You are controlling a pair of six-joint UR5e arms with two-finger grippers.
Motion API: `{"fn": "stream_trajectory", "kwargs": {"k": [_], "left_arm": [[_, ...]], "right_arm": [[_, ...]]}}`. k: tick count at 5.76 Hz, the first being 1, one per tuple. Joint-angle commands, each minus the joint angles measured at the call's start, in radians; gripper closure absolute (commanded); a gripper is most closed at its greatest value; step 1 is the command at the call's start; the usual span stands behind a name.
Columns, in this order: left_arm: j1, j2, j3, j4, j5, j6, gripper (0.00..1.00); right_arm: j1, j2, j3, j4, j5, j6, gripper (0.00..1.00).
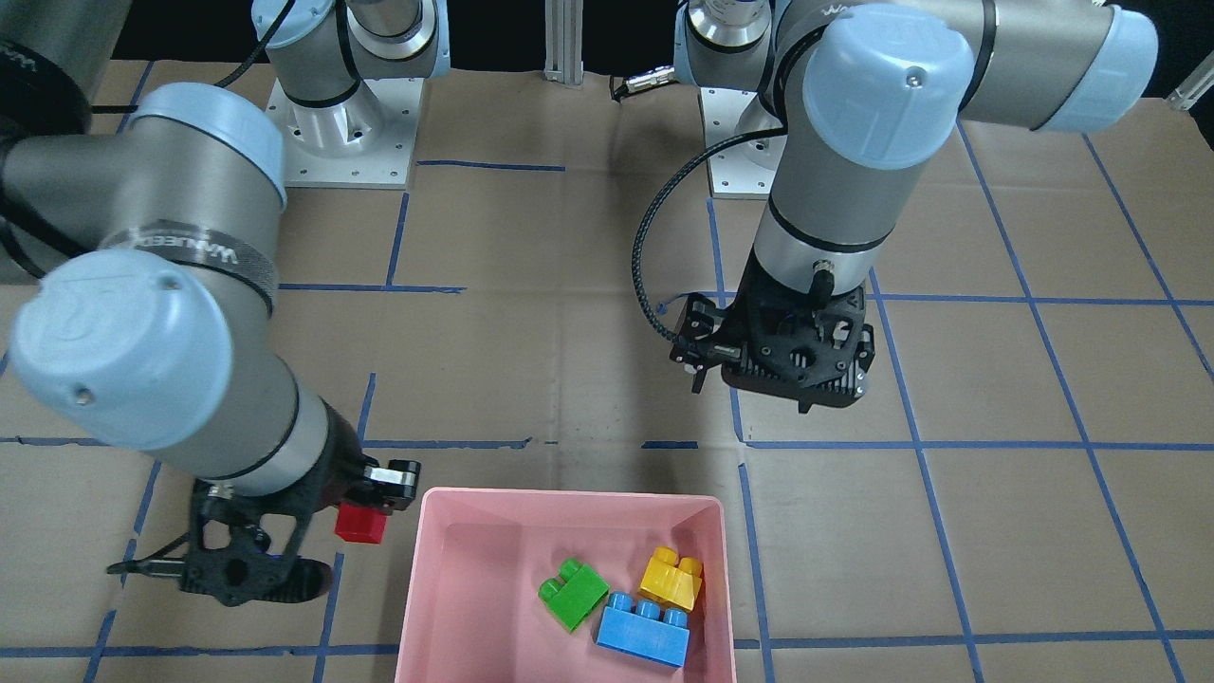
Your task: Put all blocks into box
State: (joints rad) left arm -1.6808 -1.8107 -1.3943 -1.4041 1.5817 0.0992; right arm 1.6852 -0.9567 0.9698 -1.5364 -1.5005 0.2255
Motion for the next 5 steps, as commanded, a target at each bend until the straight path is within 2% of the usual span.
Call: {"fn": "stream_trajectory", "kwargs": {"k": [1, 2, 3, 4, 5], "left_arm": [[0.012, 0.135, -0.043, -0.102, 0.007, -0.012, 0.00], [0.018, 0.110, -0.048, -0.101, 0.036, -0.006, 0.00], [0.018, 0.117, -0.049, -0.099, 0.047, -0.012, 0.00], [0.018, 0.131, -0.052, -0.108, 0.054, -0.013, 0.00], [0.020, 0.139, -0.055, -0.110, 0.055, -0.016, 0.00]], "right_arm": [[0.077, 0.103, 0.003, -0.181, 0.005, 0.105, 0.73], [0.088, 0.152, 0.004, -0.227, 0.038, 0.133, 0.72], [0.088, 0.170, 0.009, -0.252, 0.055, 0.132, 0.23], [0.088, 0.170, 0.012, -0.251, 0.054, 0.121, 0.01], [0.084, 0.156, 0.009, -0.231, 0.042, 0.118, 0.00]]}}
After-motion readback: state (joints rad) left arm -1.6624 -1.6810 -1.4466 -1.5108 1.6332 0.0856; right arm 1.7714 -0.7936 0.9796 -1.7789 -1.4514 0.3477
